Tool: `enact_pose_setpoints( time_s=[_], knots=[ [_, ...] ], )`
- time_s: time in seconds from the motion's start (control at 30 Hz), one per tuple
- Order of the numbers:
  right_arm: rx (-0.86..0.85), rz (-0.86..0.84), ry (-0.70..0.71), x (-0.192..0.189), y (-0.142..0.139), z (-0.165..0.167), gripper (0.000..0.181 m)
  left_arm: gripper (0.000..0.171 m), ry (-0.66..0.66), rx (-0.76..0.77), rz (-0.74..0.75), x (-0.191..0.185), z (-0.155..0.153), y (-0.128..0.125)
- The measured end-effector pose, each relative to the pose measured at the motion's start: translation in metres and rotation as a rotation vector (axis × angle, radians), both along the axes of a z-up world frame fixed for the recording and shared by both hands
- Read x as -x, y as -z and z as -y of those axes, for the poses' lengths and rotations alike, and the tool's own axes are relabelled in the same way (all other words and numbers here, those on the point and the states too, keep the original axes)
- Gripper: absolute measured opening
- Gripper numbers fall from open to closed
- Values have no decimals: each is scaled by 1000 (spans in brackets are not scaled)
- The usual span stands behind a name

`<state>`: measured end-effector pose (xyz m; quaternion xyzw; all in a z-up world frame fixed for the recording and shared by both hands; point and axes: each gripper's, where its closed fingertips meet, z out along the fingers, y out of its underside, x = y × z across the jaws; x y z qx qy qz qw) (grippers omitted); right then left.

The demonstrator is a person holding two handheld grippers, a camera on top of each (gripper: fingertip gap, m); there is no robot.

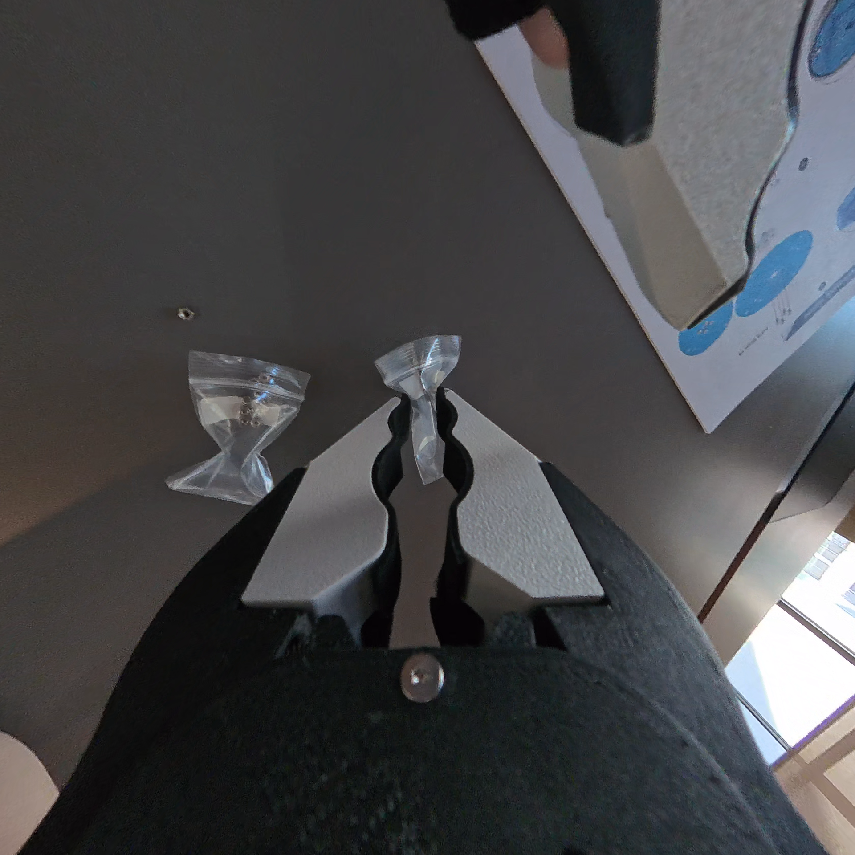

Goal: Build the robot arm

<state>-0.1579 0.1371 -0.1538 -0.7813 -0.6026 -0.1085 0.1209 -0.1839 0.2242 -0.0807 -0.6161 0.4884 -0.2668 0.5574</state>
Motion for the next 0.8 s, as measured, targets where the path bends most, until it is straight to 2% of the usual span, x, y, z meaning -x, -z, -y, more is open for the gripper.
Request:
enact_pose_setpoints(
  time_s=[0.07, 0.13, 0.8],
  knots=[
    [-6, -12, -26, 6, 0, 1, 10, 54, -1, 0, -1, 0, 0, 0],
    [-46, 45, -18, -3, -3, -5, 10, 54, -2, 0, -1, 0, -1, 0],
    [-30, 37, -20, -2, 1, -2, 9, 54, -6, 10, -17, 0, -1, 4]
  ],
)
